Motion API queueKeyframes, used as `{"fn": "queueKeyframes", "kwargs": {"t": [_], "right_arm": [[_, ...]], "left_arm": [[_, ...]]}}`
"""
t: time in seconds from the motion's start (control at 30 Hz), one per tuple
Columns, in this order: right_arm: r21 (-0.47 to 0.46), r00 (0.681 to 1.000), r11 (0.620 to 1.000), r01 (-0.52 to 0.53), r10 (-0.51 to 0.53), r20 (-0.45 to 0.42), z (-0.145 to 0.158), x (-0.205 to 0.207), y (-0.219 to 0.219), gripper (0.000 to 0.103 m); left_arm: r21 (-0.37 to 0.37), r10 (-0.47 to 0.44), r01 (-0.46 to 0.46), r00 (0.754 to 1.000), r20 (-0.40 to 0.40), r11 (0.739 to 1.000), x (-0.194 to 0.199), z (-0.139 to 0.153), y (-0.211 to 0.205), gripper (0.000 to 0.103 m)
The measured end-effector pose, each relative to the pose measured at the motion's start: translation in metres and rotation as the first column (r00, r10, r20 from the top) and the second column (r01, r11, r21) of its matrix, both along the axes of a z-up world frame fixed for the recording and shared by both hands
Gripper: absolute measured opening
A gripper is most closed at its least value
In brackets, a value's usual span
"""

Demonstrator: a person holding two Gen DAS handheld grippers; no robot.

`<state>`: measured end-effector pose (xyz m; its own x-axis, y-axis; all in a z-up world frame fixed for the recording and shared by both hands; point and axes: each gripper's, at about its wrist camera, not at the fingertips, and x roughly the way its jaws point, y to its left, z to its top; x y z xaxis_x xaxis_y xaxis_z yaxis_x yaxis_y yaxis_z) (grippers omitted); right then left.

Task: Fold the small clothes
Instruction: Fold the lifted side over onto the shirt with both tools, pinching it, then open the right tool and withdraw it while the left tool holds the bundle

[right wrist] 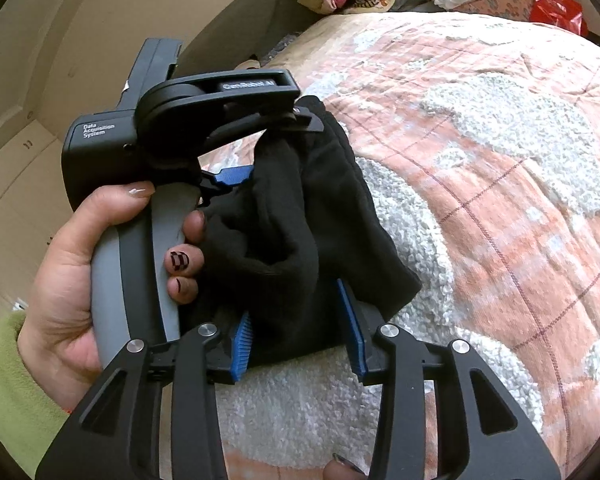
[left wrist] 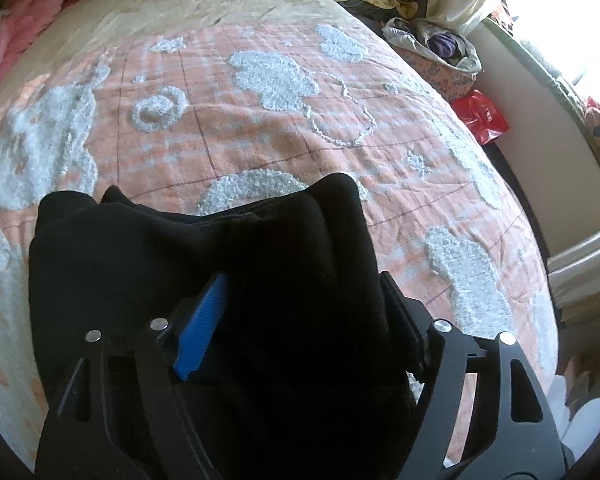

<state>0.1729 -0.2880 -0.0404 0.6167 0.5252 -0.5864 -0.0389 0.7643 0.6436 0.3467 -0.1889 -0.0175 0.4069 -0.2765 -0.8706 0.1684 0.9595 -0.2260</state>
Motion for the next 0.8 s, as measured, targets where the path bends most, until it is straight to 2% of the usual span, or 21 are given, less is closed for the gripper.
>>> {"fn": "queueKeyframes", "kwargs": {"t": [0.17,0.23,0.4,0.5,0.6,0.63,0.8], "right_arm": [[0.018,1.0,1.0,0.012,-0.012,-0.014,0.002,-0.004,-0.011,0.04],[0.021,1.0,1.0,0.021,-0.021,-0.014,0.004,-0.005,-0.014,0.042],[0.014,0.998,0.998,0.055,-0.055,0.0,0.01,-0.009,-0.024,0.045],[-0.023,0.997,0.997,0.077,-0.076,0.021,0.014,-0.012,-0.026,0.049],[-0.056,0.994,0.992,0.109,-0.107,0.037,0.021,-0.013,-0.028,0.057],[-0.074,0.991,0.989,0.13,-0.126,0.048,0.023,-0.014,-0.03,0.06],[-0.133,0.975,0.971,0.2,-0.184,0.121,0.041,-0.018,-0.039,0.062]], "left_arm": [[-0.028,0.005,-0.005,1.0,0.007,1.0,0.0,0.006,0.007,0.074],[-0.031,0.012,-0.011,1.0,0.021,0.999,-0.001,0.011,0.011,0.08],[-0.024,0.033,-0.032,0.996,0.079,0.999,-0.006,0.031,0.029,0.08],[-0.022,0.041,-0.039,0.993,0.111,0.999,-0.013,0.04,0.043,0.08],[-0.003,0.039,-0.039,0.988,0.149,0.999,-0.024,0.045,0.057,0.088],[0.002,0.037,-0.038,0.987,0.156,0.999,-0.028,0.045,0.062,0.088],[0.03,0.027,-0.033,0.983,0.181,0.999,-0.047,0.039,0.082,0.088]]}}
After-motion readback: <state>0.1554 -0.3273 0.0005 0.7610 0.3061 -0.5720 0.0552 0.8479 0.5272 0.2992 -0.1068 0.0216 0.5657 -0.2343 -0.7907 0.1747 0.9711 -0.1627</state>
